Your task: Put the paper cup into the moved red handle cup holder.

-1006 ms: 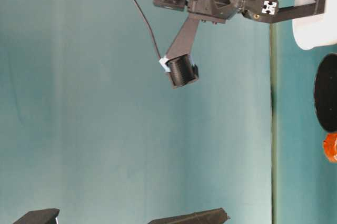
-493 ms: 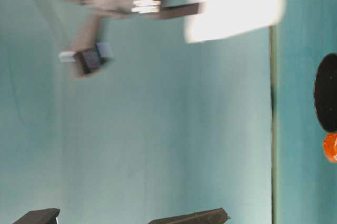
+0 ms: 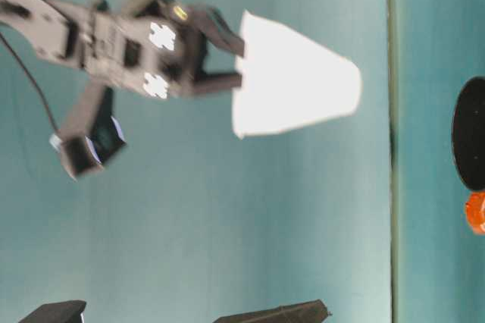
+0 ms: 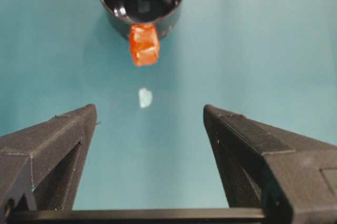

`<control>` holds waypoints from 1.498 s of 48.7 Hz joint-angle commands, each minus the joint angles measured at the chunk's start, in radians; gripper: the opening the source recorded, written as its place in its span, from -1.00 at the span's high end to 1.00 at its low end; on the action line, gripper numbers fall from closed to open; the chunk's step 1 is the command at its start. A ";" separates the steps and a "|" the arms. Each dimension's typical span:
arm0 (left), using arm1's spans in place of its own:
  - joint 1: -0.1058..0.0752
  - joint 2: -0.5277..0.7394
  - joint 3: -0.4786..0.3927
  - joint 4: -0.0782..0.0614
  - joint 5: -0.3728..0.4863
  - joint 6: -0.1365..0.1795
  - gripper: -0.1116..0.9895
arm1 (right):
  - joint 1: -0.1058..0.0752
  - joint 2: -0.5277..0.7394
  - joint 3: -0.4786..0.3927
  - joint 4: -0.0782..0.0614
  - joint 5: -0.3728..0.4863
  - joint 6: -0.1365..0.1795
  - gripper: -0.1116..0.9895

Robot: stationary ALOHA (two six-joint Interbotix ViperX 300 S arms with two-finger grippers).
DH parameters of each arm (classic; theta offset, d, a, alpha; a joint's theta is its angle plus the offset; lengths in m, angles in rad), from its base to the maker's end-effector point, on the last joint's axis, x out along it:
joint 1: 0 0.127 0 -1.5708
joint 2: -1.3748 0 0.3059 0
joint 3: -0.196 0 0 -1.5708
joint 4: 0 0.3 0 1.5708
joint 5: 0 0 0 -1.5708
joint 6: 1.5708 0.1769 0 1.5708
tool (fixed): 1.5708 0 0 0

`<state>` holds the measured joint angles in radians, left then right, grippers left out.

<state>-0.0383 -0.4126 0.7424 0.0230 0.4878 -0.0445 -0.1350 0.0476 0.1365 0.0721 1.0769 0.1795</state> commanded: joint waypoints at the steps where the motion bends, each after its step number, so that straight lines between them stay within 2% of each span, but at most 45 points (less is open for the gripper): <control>1: -0.002 -0.005 -0.009 0.003 -0.008 -0.002 -0.80 | 0.018 0.020 -0.011 0.003 -0.048 -0.003 0.98; 7: 0.000 -0.005 -0.009 0.000 -0.008 -0.002 -0.80 | 0.037 0.063 -0.002 0.003 -0.117 -0.003 0.98; 8: -0.002 -0.003 -0.009 0.003 -0.008 -0.002 -0.80 | 0.040 0.071 -0.002 0.002 -0.124 -0.003 0.98; 16: -0.002 -0.003 -0.009 0.003 -0.008 -0.002 -0.80 | 0.057 0.137 0.002 0.000 -0.149 -0.005 0.98; 17: -0.002 -0.003 -0.009 0.000 -0.008 -0.002 -0.80 | 0.057 0.143 0.003 -0.002 -0.150 -0.006 0.98; 18: 0.000 -0.002 -0.009 0.003 -0.008 -0.002 -0.80 | 0.057 0.150 0.005 -0.002 -0.150 -0.006 0.98; 28: 0.000 0.000 -0.011 0.000 -0.008 -0.002 -0.80 | 0.058 0.195 0.012 -0.002 -0.161 -0.008 0.98; 30: -0.002 0.000 -0.011 0.003 -0.008 -0.002 -0.80 | 0.060 0.201 0.012 -0.002 -0.163 -0.008 0.98; 50: -0.002 0.002 -0.011 0.003 -0.008 -0.002 -0.80 | 0.061 0.209 0.015 -0.003 -0.184 -0.008 0.98; 51: -0.002 0.002 -0.011 0.000 -0.008 -0.002 -0.80 | 0.061 0.209 0.015 -0.003 -0.184 -0.008 0.98; 52: 0.000 0.002 -0.012 0.003 -0.008 -0.002 -0.80 | 0.061 0.209 0.014 -0.003 -0.186 -0.008 0.98; 64: -0.002 0.005 -0.014 0.003 -0.008 -0.002 -0.80 | 0.061 0.209 0.014 -0.003 -0.175 -0.008 0.99; 67: -0.003 0.005 -0.014 0.000 -0.008 -0.002 -0.80 | 0.061 0.209 0.014 0.002 -0.175 -0.008 0.98; 73: -0.003 0.005 -0.014 0.003 -0.008 -0.002 -0.80 | 0.069 0.209 0.012 0.003 -0.175 -0.008 0.91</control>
<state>-0.0383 -0.4034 0.7424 0.0230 0.4878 -0.0445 -0.0752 0.2638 0.1565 0.0706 0.9035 0.1795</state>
